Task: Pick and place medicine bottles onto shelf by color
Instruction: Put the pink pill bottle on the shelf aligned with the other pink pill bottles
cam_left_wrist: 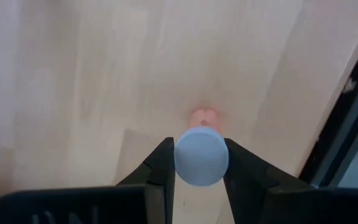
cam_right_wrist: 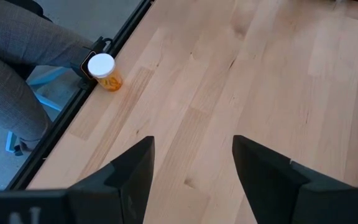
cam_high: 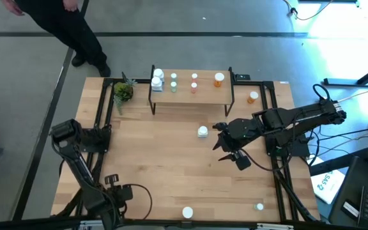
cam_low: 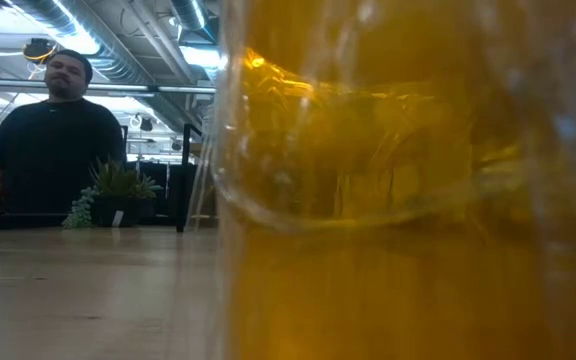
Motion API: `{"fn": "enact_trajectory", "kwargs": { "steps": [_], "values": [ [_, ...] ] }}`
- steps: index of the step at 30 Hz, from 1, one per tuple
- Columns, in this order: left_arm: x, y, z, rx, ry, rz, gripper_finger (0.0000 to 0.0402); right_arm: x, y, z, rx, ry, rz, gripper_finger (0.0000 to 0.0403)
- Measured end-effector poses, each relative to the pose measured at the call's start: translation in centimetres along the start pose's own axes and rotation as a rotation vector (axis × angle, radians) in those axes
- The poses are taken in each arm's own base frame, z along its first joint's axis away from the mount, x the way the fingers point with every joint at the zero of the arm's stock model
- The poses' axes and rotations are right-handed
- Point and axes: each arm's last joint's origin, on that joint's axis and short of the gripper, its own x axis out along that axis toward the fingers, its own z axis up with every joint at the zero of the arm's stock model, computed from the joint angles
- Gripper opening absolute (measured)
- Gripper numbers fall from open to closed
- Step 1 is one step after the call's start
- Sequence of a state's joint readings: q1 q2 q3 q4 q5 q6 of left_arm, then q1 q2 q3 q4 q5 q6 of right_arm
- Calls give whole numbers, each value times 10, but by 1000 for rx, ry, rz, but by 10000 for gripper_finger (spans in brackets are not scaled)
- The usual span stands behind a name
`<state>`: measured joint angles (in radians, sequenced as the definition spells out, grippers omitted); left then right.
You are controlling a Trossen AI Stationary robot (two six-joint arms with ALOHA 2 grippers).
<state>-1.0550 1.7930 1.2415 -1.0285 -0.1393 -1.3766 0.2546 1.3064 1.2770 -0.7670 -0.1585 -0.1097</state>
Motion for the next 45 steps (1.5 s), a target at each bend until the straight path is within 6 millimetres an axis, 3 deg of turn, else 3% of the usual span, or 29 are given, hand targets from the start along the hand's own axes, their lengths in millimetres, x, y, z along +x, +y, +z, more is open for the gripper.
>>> {"fn": "enact_trajectory", "kwargs": {
  "steps": [11,21,30,38,45],
  "values": [
    [-22,24,45,-113,-78,-38,91,0,0,0,0,0,0,220],
    [-44,49,124,-39,-163,-71,92,0,0,0,0,0,0,220],
    [-60,95,193,58,-230,-60,92,0,0,0,0,1,0,220],
    [-55,136,226,133,-203,-41,92,0,0,0,0,1,0,220],
    [-29,154,244,189,-118,26,92,0,-2,3,-3,-32,-33,220]
  ]
}}
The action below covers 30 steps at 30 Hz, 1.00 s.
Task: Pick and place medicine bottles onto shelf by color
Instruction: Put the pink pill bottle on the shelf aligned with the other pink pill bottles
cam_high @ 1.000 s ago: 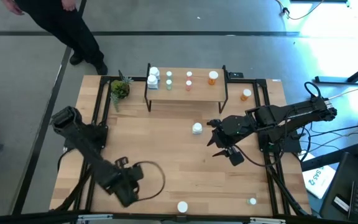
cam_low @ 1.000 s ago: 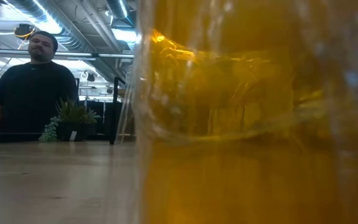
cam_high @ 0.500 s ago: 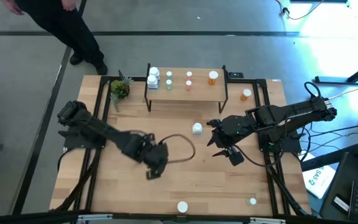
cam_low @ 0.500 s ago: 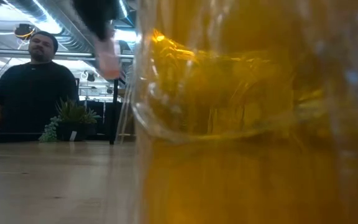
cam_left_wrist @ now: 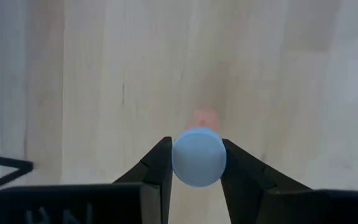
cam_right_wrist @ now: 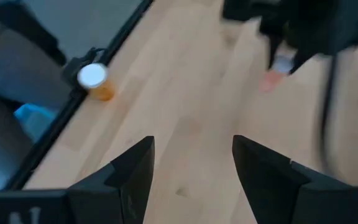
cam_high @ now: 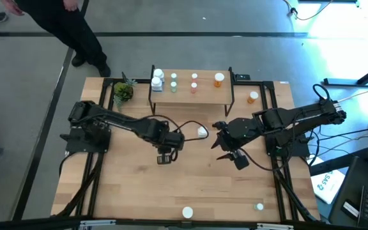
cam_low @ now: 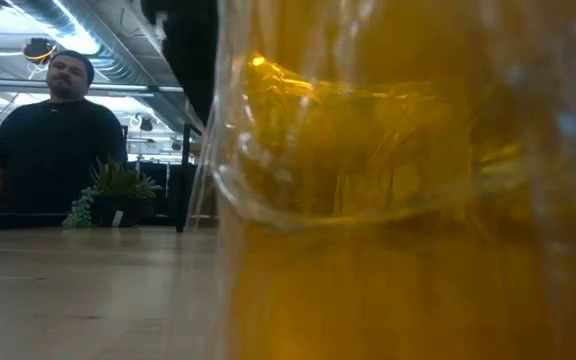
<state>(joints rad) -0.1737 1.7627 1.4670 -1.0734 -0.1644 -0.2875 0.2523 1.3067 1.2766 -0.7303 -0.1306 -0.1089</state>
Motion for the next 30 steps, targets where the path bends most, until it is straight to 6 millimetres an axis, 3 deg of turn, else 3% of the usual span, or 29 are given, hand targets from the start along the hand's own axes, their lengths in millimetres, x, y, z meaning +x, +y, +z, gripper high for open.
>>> {"fn": "enact_trajectory", "kwargs": {
  "steps": [7,14,20,30],
  "values": [
    [34,10,8,4,97,35,92,-1,-7,0,2,16,-236,220],
    [54,14,12,-10,141,50,92,-3,-13,0,4,38,-450,220],
    [68,12,14,-5,159,59,92,-3,-13,0,4,33,-457,220],
    [68,11,16,-8,134,57,92,-3,-13,1,5,24,-444,220]
  ]
}}
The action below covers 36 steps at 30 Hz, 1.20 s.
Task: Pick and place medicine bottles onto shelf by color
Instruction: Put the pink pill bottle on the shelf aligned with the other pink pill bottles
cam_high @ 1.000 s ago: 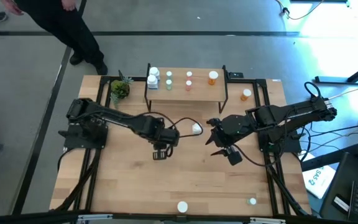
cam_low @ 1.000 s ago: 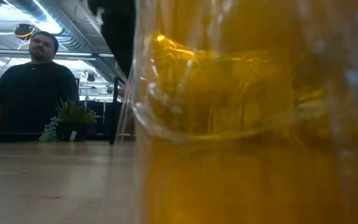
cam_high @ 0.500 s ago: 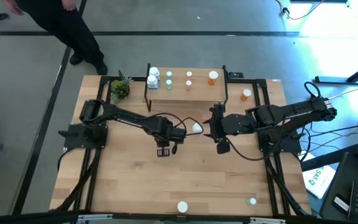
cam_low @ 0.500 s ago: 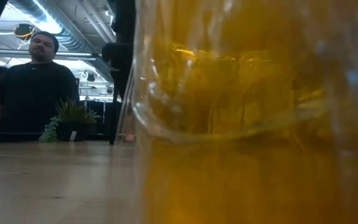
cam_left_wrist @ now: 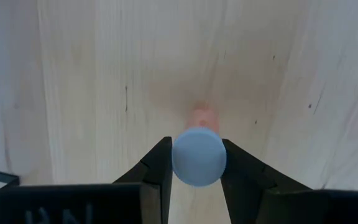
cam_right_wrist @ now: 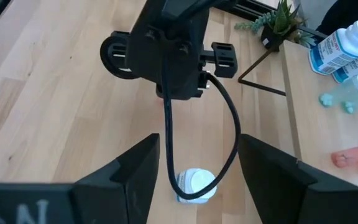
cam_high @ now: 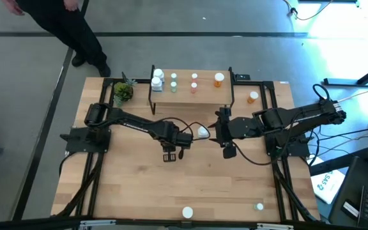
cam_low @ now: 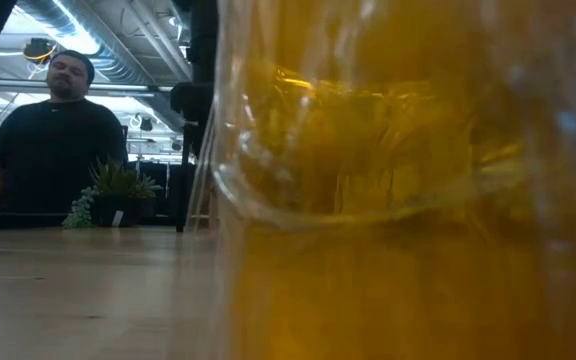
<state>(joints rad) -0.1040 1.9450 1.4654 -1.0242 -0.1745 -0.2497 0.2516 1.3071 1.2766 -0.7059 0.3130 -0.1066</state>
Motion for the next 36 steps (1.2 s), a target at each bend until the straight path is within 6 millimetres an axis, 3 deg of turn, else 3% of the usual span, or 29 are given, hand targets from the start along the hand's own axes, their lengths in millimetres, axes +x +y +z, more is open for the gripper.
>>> {"fn": "enact_trajectory", "kwargs": {
  "steps": [22,36],
  "values": [
    [0,-2,6,-17,-63,-17,93,0,0,0,-3,1,0,220],
    [0,-2,6,-17,-62,-28,130,0,0,0,-3,1,0,220]
  ]
}}
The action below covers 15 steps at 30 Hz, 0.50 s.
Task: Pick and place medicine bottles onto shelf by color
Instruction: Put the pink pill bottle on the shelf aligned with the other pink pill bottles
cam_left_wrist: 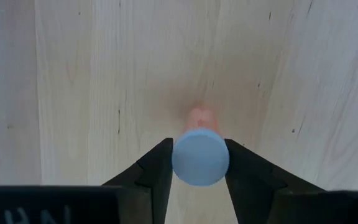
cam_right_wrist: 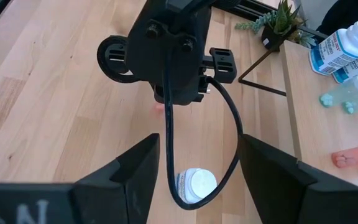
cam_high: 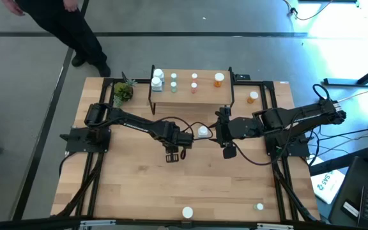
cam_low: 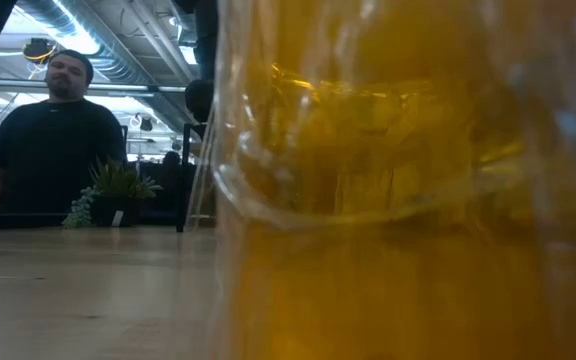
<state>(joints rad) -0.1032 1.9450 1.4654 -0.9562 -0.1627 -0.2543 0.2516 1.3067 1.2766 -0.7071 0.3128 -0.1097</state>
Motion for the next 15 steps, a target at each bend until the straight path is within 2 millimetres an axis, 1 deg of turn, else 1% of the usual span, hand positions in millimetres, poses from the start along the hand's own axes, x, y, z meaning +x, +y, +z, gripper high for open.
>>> {"fn": "enact_trajectory", "kwargs": {
  "steps": [10,15],
  "values": [
    [0,0,0,1,0,0,164,0,0,0,0,0,0,220],
    [0,0,0,1,-1,6,173,0,0,0,0,0,0,220]
  ]
}}
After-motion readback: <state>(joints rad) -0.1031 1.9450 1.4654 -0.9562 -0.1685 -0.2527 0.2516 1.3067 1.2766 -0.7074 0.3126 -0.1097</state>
